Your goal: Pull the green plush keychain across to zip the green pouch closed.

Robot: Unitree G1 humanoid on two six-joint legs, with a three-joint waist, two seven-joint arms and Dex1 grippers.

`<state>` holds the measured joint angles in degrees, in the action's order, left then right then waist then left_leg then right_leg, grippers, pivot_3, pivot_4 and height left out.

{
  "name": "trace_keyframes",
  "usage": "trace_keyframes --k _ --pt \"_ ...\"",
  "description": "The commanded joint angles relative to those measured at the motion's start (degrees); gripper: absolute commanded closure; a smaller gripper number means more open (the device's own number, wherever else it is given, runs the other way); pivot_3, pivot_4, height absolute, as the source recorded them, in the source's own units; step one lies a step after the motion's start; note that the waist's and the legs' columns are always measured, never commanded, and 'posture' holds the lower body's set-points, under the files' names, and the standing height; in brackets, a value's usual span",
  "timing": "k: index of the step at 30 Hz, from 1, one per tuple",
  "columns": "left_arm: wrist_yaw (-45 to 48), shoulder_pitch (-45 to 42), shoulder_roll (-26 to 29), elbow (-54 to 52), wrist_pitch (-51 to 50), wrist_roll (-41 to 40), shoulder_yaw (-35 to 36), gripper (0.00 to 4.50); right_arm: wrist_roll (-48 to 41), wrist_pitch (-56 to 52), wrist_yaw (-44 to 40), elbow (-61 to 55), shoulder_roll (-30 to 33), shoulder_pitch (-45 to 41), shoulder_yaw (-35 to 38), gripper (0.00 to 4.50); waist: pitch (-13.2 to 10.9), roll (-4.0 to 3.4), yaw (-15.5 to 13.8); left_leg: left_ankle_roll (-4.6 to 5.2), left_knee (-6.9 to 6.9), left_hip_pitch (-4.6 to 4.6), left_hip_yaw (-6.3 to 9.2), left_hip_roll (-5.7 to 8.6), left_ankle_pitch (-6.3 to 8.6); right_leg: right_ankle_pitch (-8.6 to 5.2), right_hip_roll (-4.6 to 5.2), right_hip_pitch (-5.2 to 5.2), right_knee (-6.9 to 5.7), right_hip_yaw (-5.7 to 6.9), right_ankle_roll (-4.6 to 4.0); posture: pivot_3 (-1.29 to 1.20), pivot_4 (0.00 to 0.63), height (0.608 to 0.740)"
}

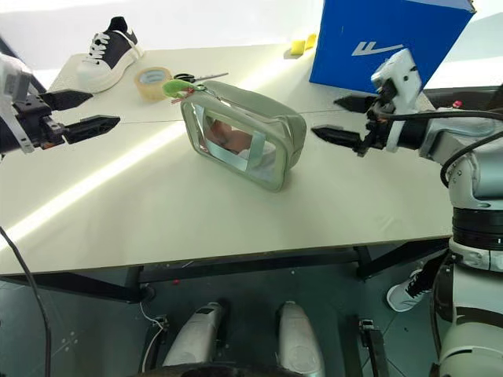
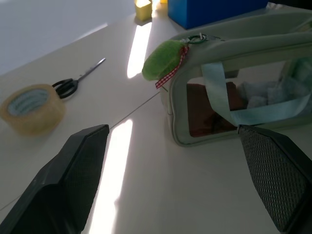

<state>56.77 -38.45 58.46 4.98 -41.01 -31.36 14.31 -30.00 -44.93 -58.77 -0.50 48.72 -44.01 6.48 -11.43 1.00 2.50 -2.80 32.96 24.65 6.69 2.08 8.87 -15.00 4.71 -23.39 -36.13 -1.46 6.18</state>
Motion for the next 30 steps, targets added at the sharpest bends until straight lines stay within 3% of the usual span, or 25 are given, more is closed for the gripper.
trace_keyframes --k 1,11,17,23,30 --pt "0.8 -2.45 0.82 1.47 2.57 1.14 0.21 0.01 -0.84 -0.4 1.79 -3.02 -0.1 -1.76 1.11 0.0 0.0 0.0 0.0 0.0 0.0 0.01 0.0 0.0 0.0 0.0 0.0 -0.01 0.0 0.0 0.0 0.0 0.15 0.74" --pt "0.44 -5.53 -1.55 0.85 3.59 1.8 -1.36 0.01 -0.33 0.11 3.7 -5.11 -1.79 -2.34 -0.34 0.0 0.0 0.0 -0.1 0.0 0.01 0.06 0.0 0.01 0.0 0.07 0.01 -0.06 -0.01 -0.01 0.12 0.0 0.15 0.74" --pt "3.47 -3.39 -2.47 -7.61 1.67 -0.45 -3.92 0.01 -0.43 -0.89 5.23 -6.37 -5.38 -7.36 -3.76 0.0 -0.01 -0.01 0.11 0.0 0.02 0.06 -0.02 0.0 -0.01 0.11 0.0 -0.09 -0.06 -0.04 0.18 0.0 0.15 0.74" --pt "2.41 -7.27 -6.49 -16.13 -3.14 -5.12 -6.3 0.01 5.12 1.2 8.28 -3.23 -12.18 -12.6 -12.13 0.0 0.0 0.01 -0.06 -0.01 0.08 0.06 0.0 0.0 -0.01 0.12 -0.01 -0.06 -0.08 -0.03 0.2 0.0 0.15 0.74" --pt "1.8 -6.75 -5.9 -16.47 -3.36 -4.35 -6.16 0.01 13.61 8.3 8.79 3.67 -16.75 -12.1 -20.09 0.0 0.0 0.01 0.03 -0.01 0.1 0.06 0.0 0.02 -0.03 0.14 -0.04 -0.07 -0.13 -0.02 0.24 0.0 0.15 0.74"
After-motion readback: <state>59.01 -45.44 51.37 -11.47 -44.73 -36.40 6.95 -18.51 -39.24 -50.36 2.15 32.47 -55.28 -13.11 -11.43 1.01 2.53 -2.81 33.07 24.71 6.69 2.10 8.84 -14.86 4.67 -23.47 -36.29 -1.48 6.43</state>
